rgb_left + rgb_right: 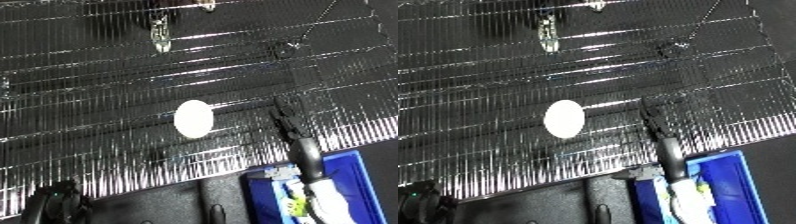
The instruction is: Pick up the object and place it into the box
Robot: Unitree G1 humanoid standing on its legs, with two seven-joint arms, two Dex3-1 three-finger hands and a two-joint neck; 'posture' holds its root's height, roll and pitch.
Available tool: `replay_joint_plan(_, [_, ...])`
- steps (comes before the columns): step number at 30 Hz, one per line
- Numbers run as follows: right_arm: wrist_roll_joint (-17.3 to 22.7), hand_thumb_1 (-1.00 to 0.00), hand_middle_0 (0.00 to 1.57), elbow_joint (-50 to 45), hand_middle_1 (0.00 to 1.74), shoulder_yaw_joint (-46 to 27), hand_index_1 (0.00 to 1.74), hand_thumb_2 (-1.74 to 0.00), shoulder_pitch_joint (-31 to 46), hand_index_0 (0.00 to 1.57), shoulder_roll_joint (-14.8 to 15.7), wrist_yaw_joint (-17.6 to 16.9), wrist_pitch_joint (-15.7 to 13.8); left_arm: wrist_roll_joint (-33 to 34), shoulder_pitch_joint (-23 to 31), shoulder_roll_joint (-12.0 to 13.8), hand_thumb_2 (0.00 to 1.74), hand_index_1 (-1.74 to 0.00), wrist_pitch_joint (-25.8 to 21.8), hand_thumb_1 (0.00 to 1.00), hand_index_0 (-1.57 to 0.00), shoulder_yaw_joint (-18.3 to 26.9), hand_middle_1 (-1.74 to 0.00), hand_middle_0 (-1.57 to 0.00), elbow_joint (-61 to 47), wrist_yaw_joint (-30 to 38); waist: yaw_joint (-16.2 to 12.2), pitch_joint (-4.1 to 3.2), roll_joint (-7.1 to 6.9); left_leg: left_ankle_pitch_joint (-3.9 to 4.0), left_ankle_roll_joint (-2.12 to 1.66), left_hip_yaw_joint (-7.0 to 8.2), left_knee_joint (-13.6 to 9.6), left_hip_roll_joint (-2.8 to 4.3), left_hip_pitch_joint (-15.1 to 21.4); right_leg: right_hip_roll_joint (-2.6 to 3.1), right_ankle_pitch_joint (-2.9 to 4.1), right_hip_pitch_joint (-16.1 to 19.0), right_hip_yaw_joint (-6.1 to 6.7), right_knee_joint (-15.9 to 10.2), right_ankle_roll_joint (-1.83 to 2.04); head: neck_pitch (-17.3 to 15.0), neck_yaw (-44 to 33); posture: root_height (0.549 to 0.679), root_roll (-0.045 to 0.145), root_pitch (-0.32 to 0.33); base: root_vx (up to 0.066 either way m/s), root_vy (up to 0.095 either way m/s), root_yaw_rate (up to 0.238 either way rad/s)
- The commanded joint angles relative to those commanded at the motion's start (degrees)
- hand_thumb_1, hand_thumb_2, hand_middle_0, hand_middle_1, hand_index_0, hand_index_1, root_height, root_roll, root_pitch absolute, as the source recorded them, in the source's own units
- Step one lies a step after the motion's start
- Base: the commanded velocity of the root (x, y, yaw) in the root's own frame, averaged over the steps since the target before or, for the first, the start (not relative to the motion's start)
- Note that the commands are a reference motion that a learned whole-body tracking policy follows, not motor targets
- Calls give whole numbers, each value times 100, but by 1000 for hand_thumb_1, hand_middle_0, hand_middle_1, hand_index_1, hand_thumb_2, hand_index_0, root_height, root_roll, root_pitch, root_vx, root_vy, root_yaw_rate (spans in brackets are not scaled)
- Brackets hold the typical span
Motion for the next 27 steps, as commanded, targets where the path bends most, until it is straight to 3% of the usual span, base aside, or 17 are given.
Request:
replay_joint_plan(5, [33,0,0,60,0,59,0,0,-215,0,-33,-8,36,43,-113,28,1740,-1740,28,1000,-1570,-50,-1740,-1570,-47,87,26,0,17,-33,35,-5,121,-54,-273,-43,-28,-343,25,227,47,157,43,658,43,-22,-12,30,78])
replay_joint_plan(10, [82,0,0,129,0,96,0,0,-386,0,-47,0,0,88,-164,37,1740,-1740,35,1000,-1570,-90,-1740,-1570,-70,116,46,0,39,-78,45,-27,235,-74,-476,-70,-45,-578,35,369,66,530,90,655,44,-2,18,15,66])
replay_joint_plan(17, [159,0,0,242,0,277,0,0,-817,0,-140,-44,32,48,-248,89,1740,-1740,10,1000,-1570,-217,-1740,-1570,-175,265,95,0,97,-158,61,-77,413,-124,-791,-77,-87,-890,25,542,40,745,217,652,47,29,8,26,33])
replay_joint_plan(27, [311,0,0,511,0,495,0,0,-1508,0,-190,11,117,32,-447,67,1740,-1740,-20,1000,-1570,-354,-1740,-1570,-195,381,197,0,202,-222,71,-41,563,-173,-1226,-149,-125,-1377,-1,778,5,966,393,647,51,81,11,36,68])
